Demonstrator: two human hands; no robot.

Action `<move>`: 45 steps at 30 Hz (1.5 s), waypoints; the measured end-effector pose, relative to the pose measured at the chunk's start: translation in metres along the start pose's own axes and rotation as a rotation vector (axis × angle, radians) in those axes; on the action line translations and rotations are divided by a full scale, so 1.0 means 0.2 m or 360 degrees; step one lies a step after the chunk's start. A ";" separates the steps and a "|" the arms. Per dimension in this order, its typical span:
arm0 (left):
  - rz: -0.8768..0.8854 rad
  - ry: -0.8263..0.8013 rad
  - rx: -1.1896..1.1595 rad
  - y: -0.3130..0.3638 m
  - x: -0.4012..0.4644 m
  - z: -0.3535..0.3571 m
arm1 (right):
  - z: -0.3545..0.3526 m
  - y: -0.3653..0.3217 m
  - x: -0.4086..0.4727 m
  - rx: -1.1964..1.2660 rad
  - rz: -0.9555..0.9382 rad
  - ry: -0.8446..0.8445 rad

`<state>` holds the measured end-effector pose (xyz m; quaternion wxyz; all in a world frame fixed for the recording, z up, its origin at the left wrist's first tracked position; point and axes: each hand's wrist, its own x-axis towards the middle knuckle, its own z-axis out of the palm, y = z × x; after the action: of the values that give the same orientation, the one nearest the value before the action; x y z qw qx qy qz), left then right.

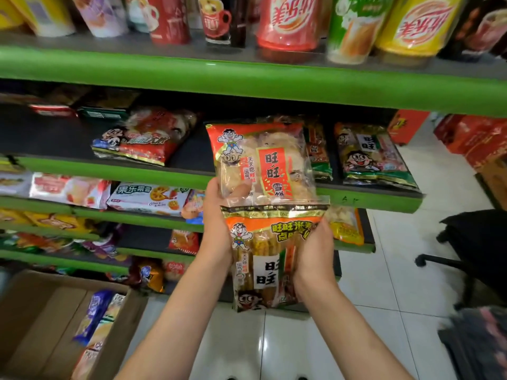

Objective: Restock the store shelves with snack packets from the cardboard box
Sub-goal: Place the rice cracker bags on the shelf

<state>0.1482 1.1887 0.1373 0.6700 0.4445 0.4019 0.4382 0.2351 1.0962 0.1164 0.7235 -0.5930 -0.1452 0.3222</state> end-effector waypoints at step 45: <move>0.0047 -0.0320 -0.0140 0.12 -0.07 -0.20 | -0.09 -0.36 0.14 -0.0244 0.0117 -0.1076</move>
<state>0.1011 1.1912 0.1499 0.7193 0.4622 0.3064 0.4185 0.2881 1.0931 0.1762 0.5758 -0.5102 -0.3791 0.5143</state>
